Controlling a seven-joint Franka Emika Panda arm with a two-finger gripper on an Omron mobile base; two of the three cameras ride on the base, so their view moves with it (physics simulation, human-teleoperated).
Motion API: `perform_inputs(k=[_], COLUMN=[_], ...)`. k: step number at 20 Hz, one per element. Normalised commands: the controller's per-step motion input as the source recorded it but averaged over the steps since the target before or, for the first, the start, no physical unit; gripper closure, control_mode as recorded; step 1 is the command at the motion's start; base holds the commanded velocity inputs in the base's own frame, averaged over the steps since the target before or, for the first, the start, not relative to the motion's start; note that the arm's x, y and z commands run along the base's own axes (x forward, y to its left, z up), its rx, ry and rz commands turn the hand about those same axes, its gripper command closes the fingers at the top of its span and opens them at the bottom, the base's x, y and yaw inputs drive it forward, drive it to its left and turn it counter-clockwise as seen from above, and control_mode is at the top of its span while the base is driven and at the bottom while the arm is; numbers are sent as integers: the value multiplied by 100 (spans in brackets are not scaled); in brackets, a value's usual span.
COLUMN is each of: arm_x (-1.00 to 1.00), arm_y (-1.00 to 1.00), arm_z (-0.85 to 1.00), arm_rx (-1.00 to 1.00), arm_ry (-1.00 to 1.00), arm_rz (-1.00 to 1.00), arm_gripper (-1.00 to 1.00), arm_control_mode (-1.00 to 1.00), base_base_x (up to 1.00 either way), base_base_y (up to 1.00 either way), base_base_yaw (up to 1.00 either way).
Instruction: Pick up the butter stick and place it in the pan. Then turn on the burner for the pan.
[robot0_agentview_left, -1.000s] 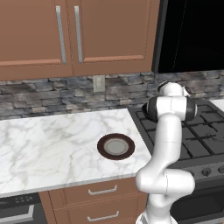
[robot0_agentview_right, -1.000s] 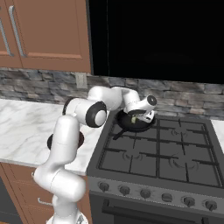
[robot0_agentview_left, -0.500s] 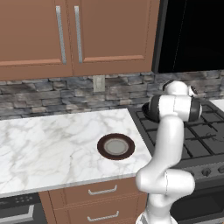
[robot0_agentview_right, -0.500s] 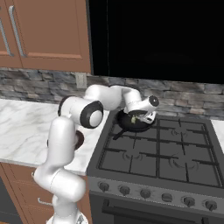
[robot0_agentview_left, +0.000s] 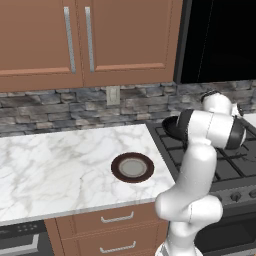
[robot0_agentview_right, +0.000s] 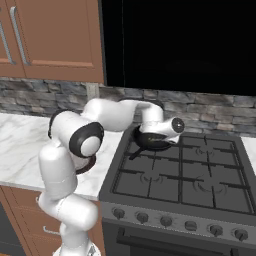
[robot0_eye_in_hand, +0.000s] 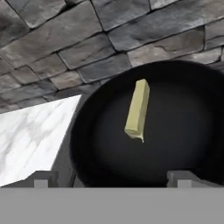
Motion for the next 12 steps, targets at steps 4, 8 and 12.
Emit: perform_inputs(k=[4, 8, 12], arm_x=[-99, -100, -100], arm_y=[7, 12, 13], arm_z=[33, 31, 32], arm_rx=[-6, -6, -6], arm_ry=[-18, -17, -17], arm_rz=[0, -1, -1], arm_gripper=[-100, -100, -100], arm_control_mode=[-100, -100, -100], base_base_x=[0, 0, 0], base_base_y=[0, 0, 0], base_base_yaw=[0, 0, 0])
